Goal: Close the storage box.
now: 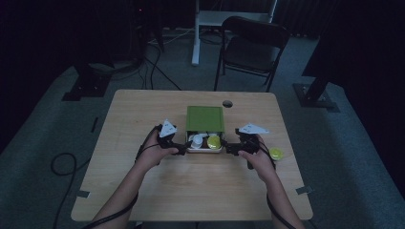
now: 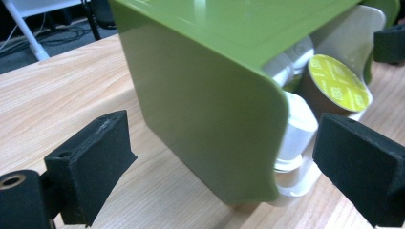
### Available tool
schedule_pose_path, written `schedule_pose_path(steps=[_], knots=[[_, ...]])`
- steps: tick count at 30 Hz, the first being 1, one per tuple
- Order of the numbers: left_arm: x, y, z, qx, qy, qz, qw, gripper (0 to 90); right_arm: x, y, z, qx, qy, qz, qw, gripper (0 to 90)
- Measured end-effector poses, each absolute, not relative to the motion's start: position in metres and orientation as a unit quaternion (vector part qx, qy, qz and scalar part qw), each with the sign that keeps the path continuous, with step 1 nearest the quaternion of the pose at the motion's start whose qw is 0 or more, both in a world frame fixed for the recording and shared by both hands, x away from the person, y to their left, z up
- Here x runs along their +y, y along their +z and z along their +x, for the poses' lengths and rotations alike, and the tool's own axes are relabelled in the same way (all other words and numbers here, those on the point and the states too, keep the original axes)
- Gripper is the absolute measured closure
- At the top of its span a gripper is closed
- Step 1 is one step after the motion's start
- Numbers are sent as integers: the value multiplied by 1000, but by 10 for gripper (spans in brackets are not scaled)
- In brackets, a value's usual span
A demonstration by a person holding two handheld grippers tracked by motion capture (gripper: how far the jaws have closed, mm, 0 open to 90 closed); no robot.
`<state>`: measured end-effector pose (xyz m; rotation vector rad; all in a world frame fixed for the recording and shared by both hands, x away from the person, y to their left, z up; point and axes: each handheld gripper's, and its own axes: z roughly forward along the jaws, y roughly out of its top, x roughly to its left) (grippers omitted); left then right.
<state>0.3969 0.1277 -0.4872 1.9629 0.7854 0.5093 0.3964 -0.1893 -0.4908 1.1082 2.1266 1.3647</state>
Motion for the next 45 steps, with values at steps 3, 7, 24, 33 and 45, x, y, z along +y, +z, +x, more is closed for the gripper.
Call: schedule_pose_path(steps=[3, 7, 24, 33, 45], knots=[[127, -487, 393, 319, 196, 796, 476, 62, -189, -491, 393, 762, 484, 387, 190, 128], [128, -486, 387, 317, 204, 797, 472, 62, -191, -489, 390, 754, 492, 390, 193, 130], [143, -478, 375, 339, 221, 786, 467, 62, -207, -487, 373, 755, 482, 389, 214, 131], [163, -487, 366, 356, 220, 785, 457, 62, -223, -495, 358, 755, 470, 402, 217, 131], [186, -498, 349, 369, 225, 785, 443, 62, -242, -511, 345, 756, 456, 419, 213, 132]])
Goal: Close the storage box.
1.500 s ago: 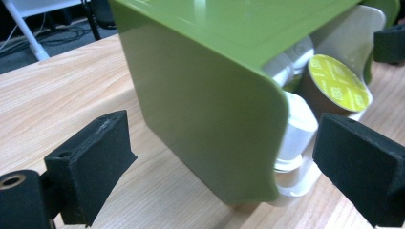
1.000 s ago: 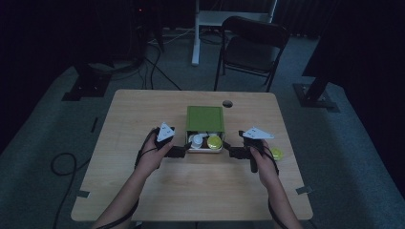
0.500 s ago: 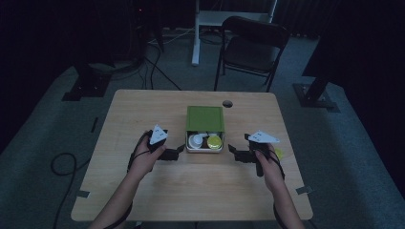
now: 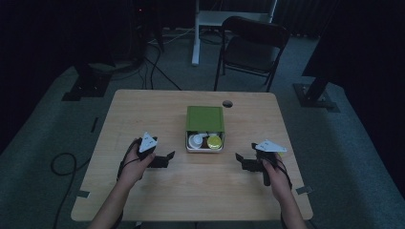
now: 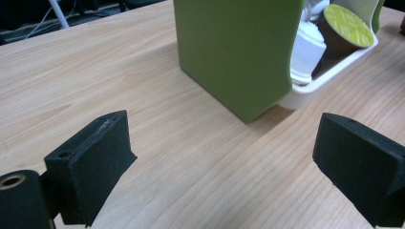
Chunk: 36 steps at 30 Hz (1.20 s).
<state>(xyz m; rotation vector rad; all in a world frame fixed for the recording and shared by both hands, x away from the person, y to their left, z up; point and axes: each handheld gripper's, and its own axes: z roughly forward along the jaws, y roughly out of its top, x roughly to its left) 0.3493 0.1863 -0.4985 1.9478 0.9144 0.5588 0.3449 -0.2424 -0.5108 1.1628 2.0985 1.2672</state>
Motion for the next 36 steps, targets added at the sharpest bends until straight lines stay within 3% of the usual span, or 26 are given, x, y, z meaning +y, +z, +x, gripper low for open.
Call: schedule_pose_path(steps=[36], knots=[[247, -520, 310, 425, 235, 772, 411, 62, -296, -528, 298, 748, 423, 460, 224, 132]])
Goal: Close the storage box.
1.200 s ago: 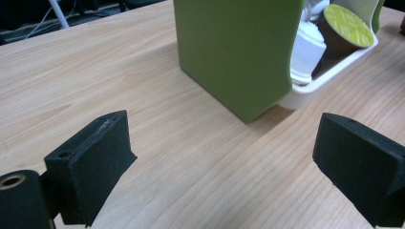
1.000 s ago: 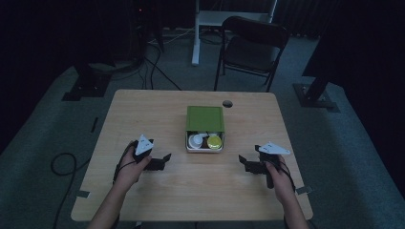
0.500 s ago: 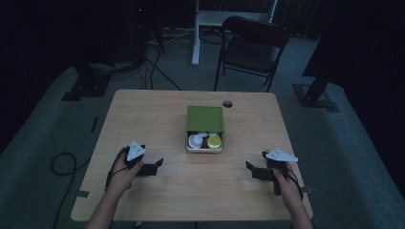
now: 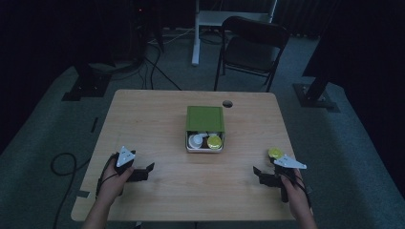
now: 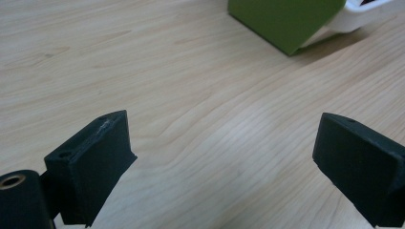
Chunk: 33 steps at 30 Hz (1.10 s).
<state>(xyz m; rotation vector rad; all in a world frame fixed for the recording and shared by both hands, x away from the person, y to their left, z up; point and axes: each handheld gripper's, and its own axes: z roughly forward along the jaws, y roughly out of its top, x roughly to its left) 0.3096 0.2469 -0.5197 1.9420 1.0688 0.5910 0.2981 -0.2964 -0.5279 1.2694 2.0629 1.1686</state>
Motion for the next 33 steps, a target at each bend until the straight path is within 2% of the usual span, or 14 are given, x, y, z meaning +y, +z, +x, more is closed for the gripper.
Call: schedule_pose_path(steps=[11, 16, 25, 33], knots=[[273, -529, 295, 449, 239, 771, 383, 63, -317, -533, 283, 742, 407, 483, 225, 132], [284, -531, 290, 466, 246, 756, 388, 63, -323, -537, 278, 735, 397, 505, 218, 128], [304, -537, 280, 512, 249, 751, 336, 63, -332, -544, 274, 729, 361, 532, 235, 128], [319, -540, 273, 548, 240, 735, 318, 63, -336, -546, 276, 708, 340, 566, 249, 128]])
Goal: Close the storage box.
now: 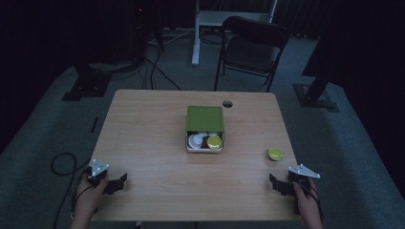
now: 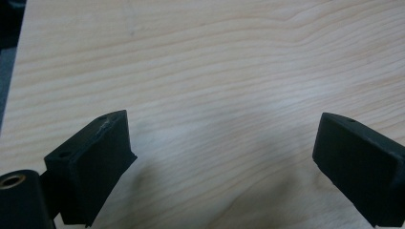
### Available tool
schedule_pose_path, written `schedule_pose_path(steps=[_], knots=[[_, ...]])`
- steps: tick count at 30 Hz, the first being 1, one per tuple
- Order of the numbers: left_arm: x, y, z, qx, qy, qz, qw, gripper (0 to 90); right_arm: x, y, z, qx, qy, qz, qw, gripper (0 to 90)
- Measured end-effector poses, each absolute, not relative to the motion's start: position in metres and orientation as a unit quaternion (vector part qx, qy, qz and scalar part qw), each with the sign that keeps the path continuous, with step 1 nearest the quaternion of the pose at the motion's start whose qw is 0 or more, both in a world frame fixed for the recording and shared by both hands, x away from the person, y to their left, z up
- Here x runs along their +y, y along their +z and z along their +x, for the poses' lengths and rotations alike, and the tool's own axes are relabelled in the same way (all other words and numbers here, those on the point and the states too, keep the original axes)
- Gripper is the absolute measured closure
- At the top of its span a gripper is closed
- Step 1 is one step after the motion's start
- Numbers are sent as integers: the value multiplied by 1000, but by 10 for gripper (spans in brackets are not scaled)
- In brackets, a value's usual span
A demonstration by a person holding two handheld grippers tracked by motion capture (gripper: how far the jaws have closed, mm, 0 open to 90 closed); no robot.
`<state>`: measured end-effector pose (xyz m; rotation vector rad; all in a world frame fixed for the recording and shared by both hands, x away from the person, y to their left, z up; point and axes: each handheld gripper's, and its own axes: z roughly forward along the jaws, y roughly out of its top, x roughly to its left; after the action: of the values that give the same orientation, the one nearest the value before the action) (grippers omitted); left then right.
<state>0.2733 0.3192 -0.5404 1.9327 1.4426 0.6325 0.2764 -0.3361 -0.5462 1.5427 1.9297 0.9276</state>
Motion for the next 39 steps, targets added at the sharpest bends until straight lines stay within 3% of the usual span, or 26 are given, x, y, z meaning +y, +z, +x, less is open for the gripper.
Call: schedule_pose_path(steps=[39], knots=[[320, -547, 267, 617, 251, 694, 273, 11, -333, -551, 280, 686, 299, 613, 255, 110]])
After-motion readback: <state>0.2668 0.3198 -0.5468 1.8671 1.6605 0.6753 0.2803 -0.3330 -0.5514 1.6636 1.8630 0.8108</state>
